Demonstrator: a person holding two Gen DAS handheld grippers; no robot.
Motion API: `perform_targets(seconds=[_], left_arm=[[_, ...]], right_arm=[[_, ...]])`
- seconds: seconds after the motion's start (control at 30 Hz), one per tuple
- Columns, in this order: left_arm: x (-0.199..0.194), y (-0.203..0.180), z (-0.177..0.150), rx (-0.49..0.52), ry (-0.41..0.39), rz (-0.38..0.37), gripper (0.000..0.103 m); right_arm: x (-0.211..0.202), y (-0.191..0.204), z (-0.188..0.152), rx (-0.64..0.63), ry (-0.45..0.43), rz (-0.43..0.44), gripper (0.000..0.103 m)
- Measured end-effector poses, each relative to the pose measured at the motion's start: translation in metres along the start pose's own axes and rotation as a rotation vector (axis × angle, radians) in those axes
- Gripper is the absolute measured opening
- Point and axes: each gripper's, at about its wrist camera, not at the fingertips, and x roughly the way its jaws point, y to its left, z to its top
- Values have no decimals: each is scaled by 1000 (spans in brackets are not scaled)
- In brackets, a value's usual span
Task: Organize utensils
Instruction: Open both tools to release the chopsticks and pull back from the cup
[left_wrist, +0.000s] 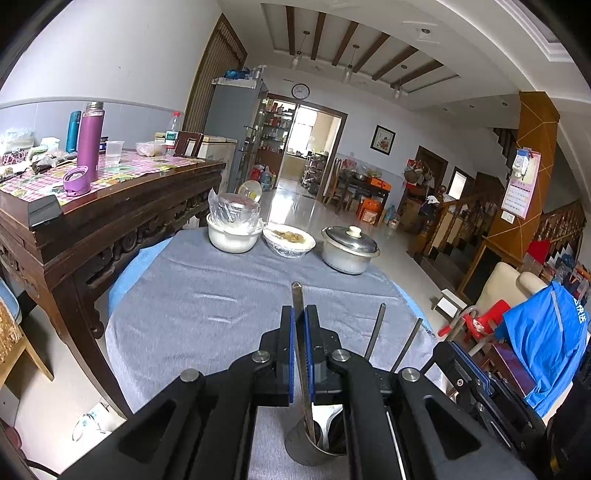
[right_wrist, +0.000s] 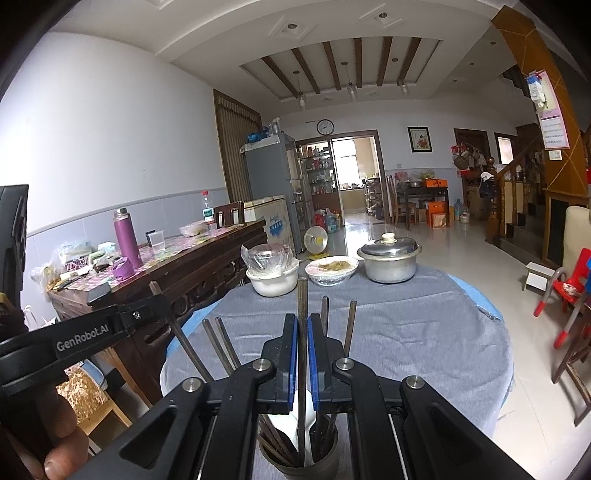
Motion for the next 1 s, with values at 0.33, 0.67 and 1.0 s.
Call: perform_targets(seconds=[0.33, 0.67, 1.0], left_arm=[[0, 1, -2, 29, 10, -3, 50], [-12, 0, -4, 64, 13, 34, 78], [-42, -13, -7, 158, -39, 177, 88]], right_arm=[[7, -4, -2, 25, 54, 14, 7], [-12, -21, 9, 107, 47, 8, 22], [-42, -21, 19, 135, 12, 7, 34]])
